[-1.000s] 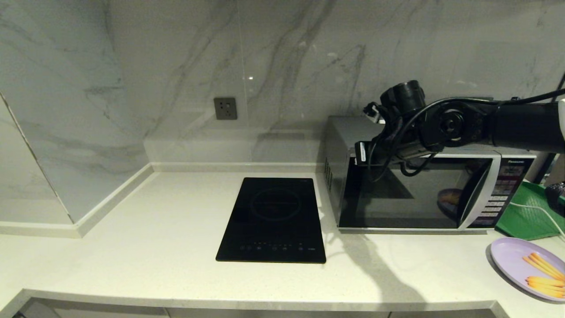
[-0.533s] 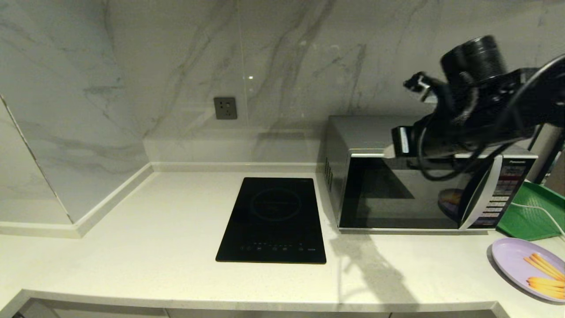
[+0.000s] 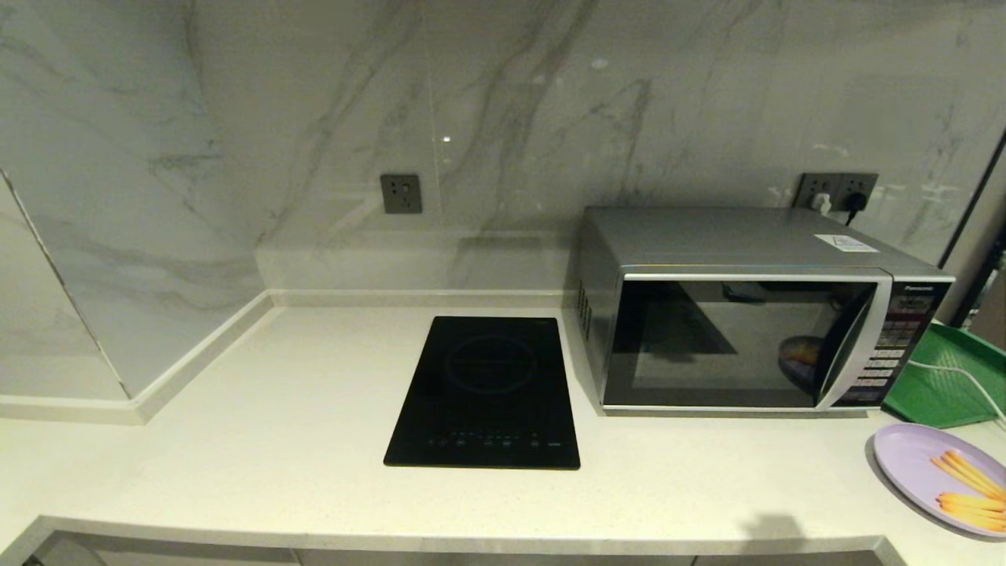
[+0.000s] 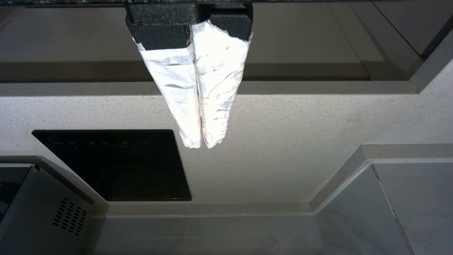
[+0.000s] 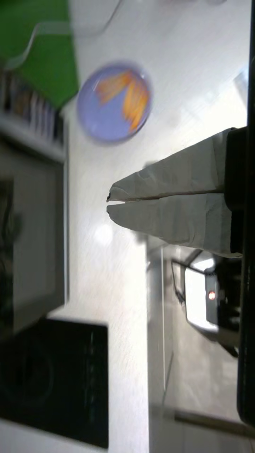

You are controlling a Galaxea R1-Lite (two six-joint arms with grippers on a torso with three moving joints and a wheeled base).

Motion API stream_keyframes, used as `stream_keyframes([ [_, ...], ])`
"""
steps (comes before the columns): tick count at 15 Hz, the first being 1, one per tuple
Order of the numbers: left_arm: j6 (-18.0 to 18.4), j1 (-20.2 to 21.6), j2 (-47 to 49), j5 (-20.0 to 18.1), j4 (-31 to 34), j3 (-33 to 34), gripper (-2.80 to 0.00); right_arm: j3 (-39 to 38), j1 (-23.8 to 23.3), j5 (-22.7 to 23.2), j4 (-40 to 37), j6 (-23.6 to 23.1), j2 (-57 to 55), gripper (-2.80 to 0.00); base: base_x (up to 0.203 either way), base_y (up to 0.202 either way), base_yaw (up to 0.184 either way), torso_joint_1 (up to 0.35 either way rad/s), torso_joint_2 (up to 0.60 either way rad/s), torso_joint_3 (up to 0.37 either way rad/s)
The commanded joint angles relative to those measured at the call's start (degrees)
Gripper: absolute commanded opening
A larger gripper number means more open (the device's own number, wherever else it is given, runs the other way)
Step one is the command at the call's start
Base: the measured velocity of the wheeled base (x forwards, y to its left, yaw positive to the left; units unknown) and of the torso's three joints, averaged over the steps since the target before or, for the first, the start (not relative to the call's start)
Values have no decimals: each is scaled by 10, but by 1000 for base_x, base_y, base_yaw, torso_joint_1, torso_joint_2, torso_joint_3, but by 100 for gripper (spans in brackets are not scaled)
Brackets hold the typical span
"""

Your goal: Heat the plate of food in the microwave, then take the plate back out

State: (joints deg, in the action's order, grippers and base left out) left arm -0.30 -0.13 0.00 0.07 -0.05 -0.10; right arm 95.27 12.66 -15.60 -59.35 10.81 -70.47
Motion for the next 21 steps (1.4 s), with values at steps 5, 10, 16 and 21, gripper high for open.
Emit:
stream_keyframes([
  [5, -1, 0, 0, 0, 0, 0, -280, 102, -67, -41, -242, 7, 179, -280, 0, 0, 0, 0, 0, 0],
  [10, -1, 0, 0, 0, 0, 0, -280, 27, -129, -29, -276, -16, 373, -280, 0, 0, 0, 0, 0, 0],
  [16, -1, 0, 0, 0, 0, 0, -280, -209, -135, 13, -231, -40, 624, -280, 0, 0, 0, 0, 0, 0],
  [21, -1, 0, 0, 0, 0, 0, -280, -468, -130, 48, -90, -73, 703, -280, 0, 0, 0, 0, 0, 0],
])
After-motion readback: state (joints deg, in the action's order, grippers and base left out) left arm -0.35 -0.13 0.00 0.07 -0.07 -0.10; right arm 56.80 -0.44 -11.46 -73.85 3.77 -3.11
